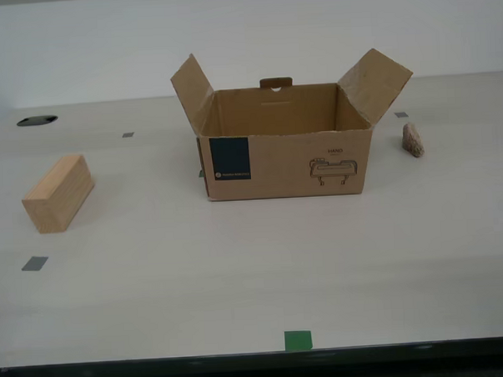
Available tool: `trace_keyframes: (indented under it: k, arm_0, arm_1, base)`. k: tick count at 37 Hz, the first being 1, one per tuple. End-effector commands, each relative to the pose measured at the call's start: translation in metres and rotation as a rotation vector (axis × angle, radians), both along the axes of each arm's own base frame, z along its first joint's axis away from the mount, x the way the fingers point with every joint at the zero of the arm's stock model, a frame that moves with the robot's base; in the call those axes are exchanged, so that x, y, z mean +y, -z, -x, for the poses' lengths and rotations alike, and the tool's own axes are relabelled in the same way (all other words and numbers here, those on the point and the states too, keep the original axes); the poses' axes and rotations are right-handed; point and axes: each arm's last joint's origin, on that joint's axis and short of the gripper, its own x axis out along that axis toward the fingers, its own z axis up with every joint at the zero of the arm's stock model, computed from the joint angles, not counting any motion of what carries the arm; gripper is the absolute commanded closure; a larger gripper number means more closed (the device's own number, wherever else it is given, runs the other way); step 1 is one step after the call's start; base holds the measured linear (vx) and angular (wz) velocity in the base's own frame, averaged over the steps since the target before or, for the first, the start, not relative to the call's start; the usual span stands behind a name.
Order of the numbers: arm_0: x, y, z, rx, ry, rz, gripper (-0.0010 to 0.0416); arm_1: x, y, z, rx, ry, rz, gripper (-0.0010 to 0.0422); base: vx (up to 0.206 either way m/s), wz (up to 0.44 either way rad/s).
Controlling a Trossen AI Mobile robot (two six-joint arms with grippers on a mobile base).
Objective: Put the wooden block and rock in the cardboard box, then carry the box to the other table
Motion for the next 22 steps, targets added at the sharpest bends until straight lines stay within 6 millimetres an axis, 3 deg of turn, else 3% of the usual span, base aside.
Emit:
trace_keyframes:
  k: [1, 9, 15, 22]
  arm_0:
    - [-0.0001, -0.0006, 0.0, -0.004, 0.006, -0.008, 0.0196]
    - [0.0, -0.0005, 0.0, -0.003, 0.008, -0.012, 0.0069]
    - [0.0, -0.0002, 0.0002, 0.0, 0.008, -0.012, 0.0]
    - [0.0, 0.0003, 0.0005, 0.006, 0.008, -0.011, 0.003]
  arm_1:
    - [0.0, -0.0002, 0.0001, 0.0, 0.002, -0.004, 0.0172]
    - [0.0, -0.0002, 0.0001, 0.0, 0.003, -0.004, 0.0132]
    - [0.0, -0.0002, 0.0001, 0.0, 0.003, -0.003, 0.0107]
    - [0.0001, -0.0001, 0.0002, 0.001, 0.002, -0.003, 0.008]
  base:
    - [0.0, 0.0]
    - [0.0, 0.0]
    - [0.0, 0.0]
    - [0.0, 0.0]
